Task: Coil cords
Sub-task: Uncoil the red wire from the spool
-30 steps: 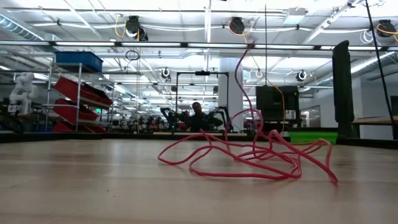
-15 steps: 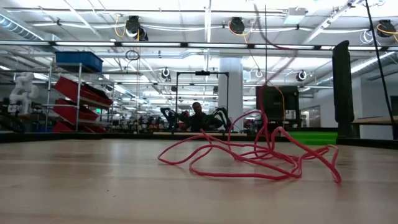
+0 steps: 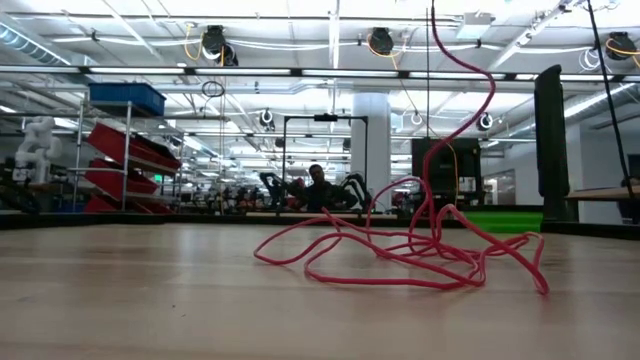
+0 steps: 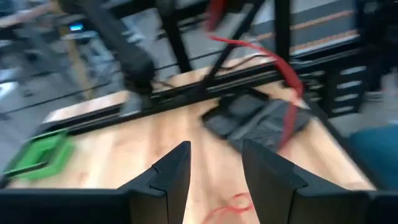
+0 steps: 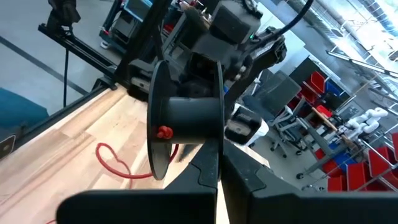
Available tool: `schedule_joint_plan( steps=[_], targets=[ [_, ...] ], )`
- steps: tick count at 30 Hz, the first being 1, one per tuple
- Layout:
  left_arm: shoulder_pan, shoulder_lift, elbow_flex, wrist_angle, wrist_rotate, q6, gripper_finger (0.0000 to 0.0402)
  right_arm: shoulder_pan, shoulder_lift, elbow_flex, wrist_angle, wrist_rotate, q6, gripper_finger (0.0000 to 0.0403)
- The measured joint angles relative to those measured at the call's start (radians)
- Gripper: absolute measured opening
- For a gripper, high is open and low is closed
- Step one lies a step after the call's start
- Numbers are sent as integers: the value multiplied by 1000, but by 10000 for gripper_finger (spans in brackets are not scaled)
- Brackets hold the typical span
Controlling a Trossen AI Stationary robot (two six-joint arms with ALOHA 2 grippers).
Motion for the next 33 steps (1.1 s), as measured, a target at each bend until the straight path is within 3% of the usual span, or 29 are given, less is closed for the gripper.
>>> schedule_joint_plan(
  steps=[3,17,21,29,33],
  targets=[
    [7,6,0,11,51,0,151,0,0,0,-4,0,0,0],
    [-52,-65,0,16,53,8,151,0,0,0,-29,1,18,0],
    [-85,-108,0,13,-13,33,151,0,0,0,-30,1,18,0],
    [-159,-159,0,11,-281,122,151,0,0,0,-40,0,19,0],
    [-133,-139,0,12,-288,132,151,0,0,0,-40,1,39,0]
  ],
)
